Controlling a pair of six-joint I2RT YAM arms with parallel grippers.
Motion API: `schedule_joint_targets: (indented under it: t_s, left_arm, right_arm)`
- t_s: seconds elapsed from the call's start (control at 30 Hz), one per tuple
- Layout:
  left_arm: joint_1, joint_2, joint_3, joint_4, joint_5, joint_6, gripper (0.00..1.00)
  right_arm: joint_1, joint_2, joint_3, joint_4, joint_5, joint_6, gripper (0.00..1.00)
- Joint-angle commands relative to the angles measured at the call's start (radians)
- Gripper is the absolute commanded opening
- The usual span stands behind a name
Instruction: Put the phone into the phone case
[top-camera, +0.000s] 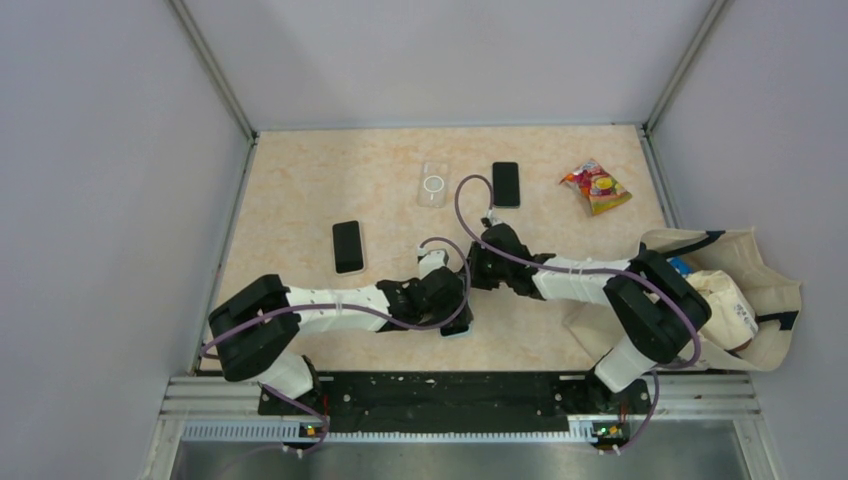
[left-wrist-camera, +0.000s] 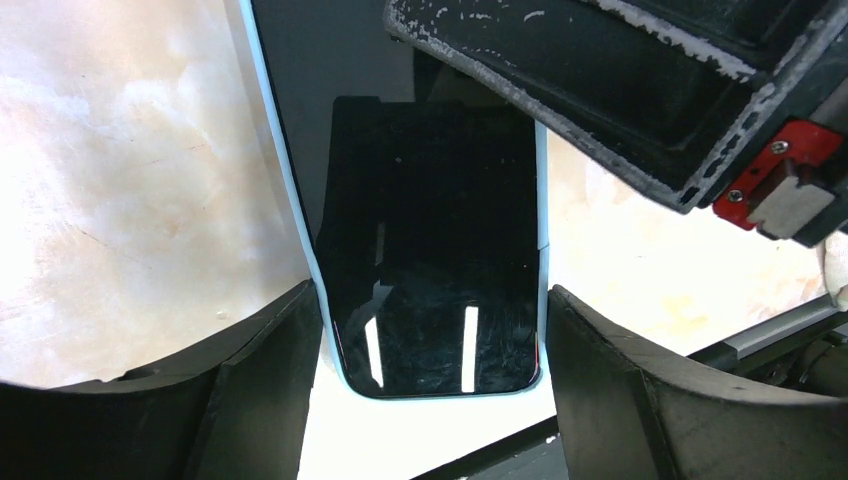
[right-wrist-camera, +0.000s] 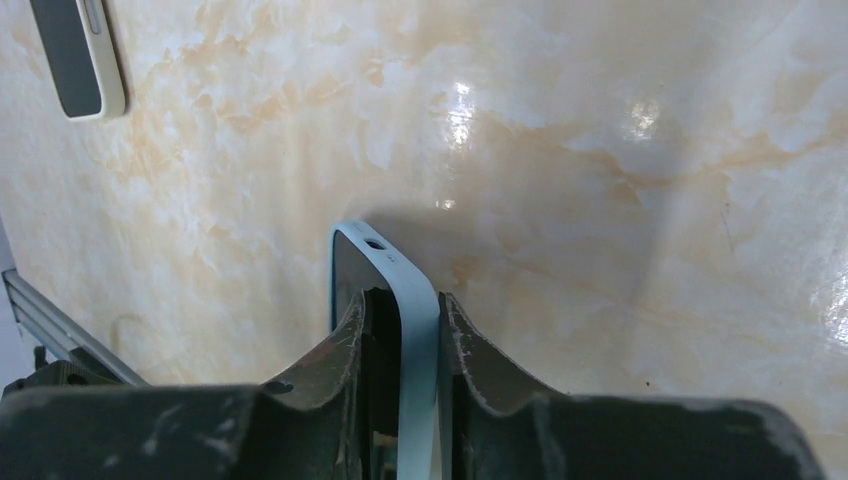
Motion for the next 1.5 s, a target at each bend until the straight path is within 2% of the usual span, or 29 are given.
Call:
schedule_joint_targets:
  t_s: [0.0,0.03,0.07,0.1,0.17,0.2,0.27,0.5,0.6,0.83,1.03,1.47]
  left_arm:
    - [-0.006,-0.002,-0.021,-0.061,0.009,0.018,0.28]
    - [-0.006,0.002,-0.019,-0.066,0.002,0.017,0.28]
    - [-0.006,0.005,-0.013,-0.077,-0.009,0.014,0.27]
    - [-0.006,0.01,0.001,-0.097,-0.026,0.009,0.27]
    - [-0.006,0.022,0.029,-0.137,-0.062,0.004,0.27]
    - [-0.006,0.026,0.045,-0.157,-0.089,0.002,0.27]
    - [-0.006,0.036,0.081,-0.202,-0.136,-0.003,0.27]
    - [0.0,0.127,0.287,-0.476,-0.366,-0.021,0.26]
    - [0.044,0.166,0.347,-0.542,-0.416,-0.011,0.26]
    - [0.233,0.164,0.353,-0.46,-0.393,0.153,0.26]
    - [0.38,0.206,0.411,-0.402,-0.346,0.311,0.26]
    - [0.524,0.287,0.452,-0.304,-0.195,0.47,0.25]
  right_arm:
    - [0.062,0.012,0.031,-0.16,0.215,-0.073,0.1]
    - [0.06,0.013,0.025,-0.153,0.206,-0.069,0.14]
    - [0.059,0.012,0.024,-0.151,0.198,-0.067,0.23]
    - [0.057,0.007,0.024,-0.15,0.19,-0.065,0.34]
    - [0.047,-0.015,0.024,-0.142,0.163,-0.061,0.62]
    - [0.039,-0.028,0.026,-0.142,0.148,-0.061,0.69]
    - [0.013,-0.064,0.029,-0.15,0.118,-0.058,0.76]
    - [-0.117,-0.251,0.057,-0.273,0.07,-0.078,0.8]
    - [-0.144,-0.332,0.086,-0.348,0.094,-0.101,0.8]
    - [-0.18,-0.456,0.127,-0.46,0.105,-0.137,0.82]
    - [-0.181,-0.485,0.138,-0.488,0.097,-0.143,0.82]
    - [-0.18,-0.456,0.137,-0.489,0.101,-0.15,0.82]
